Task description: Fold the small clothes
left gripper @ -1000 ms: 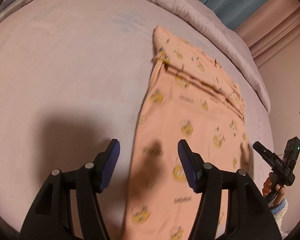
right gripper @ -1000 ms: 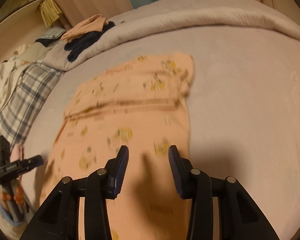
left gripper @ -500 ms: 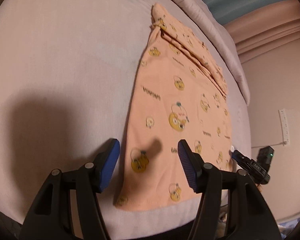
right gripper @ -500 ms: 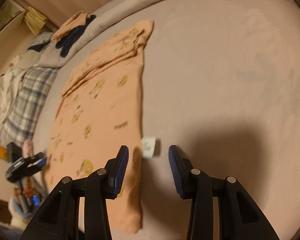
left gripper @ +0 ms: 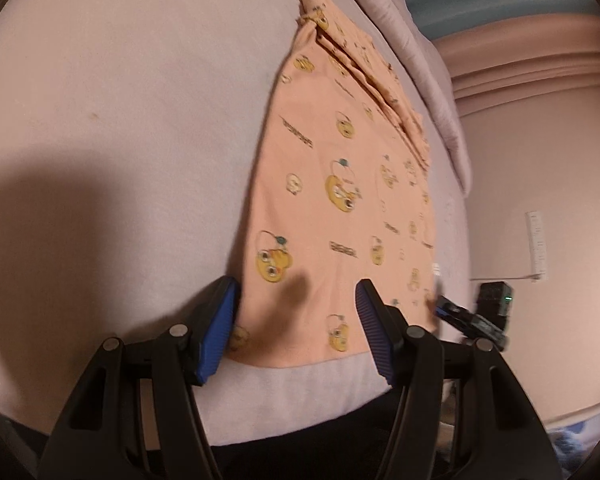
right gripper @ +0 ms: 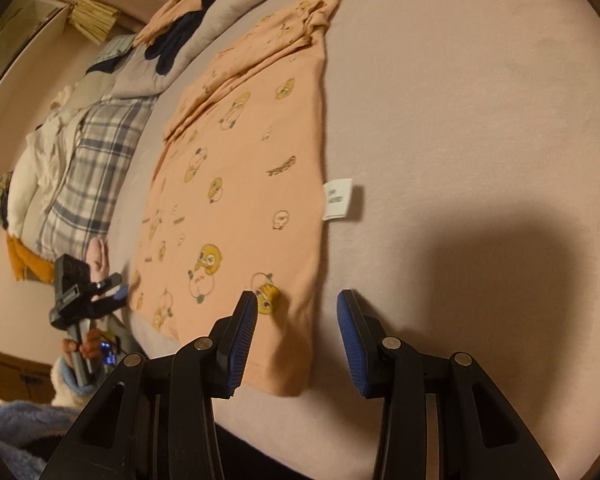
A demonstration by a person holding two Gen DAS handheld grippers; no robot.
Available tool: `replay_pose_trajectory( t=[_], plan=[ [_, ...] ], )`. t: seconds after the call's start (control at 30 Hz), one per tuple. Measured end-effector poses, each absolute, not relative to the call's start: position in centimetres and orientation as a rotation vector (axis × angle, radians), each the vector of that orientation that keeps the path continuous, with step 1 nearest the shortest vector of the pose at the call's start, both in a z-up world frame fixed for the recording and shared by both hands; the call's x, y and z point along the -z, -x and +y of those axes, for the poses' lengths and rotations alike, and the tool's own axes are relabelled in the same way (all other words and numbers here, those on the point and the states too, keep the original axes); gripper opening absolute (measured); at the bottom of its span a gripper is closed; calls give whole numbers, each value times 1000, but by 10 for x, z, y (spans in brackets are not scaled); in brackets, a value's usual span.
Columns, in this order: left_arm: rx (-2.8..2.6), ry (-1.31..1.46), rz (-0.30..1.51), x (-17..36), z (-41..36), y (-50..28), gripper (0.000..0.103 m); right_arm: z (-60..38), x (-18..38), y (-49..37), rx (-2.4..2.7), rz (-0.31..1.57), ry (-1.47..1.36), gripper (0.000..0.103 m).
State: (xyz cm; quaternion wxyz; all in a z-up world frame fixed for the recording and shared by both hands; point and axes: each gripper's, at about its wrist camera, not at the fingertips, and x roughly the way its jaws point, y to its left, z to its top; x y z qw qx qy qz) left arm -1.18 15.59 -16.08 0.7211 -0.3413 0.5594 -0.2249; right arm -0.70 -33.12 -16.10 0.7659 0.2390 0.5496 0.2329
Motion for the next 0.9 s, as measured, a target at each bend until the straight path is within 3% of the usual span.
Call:
replay_pose_trajectory(
  t=[0.43, 0.5, 0.57, 0.6, 0.67, 0.73, 0.9],
  plan=[
    [542, 785, 1223, 162, 156, 10, 55, -326, 164, -1, -566, 1191, -516, 41],
    [529, 766, 1229, 162, 153, 10, 49, -325, 164, 0, -571, 1191, -511, 41],
    [473, 718, 1245, 161, 149, 7, 10, -321, 163, 0, -567, 1190, -487, 41],
    [449, 693, 1249, 161, 147, 5, 5, -316, 160, 0, -556, 1185, -464, 38],
    [423, 662, 1234, 158, 142, 4, 5, -310, 156, -1, -537, 1179, -406, 21],
    [415, 632, 1211, 151, 137, 2, 5, -306, 153, -1, -535, 1169, -380, 14],
    [458, 657, 1106, 125, 138, -12, 5, -304, 129, -4, -592, 1069, -389, 11]
  ],
)
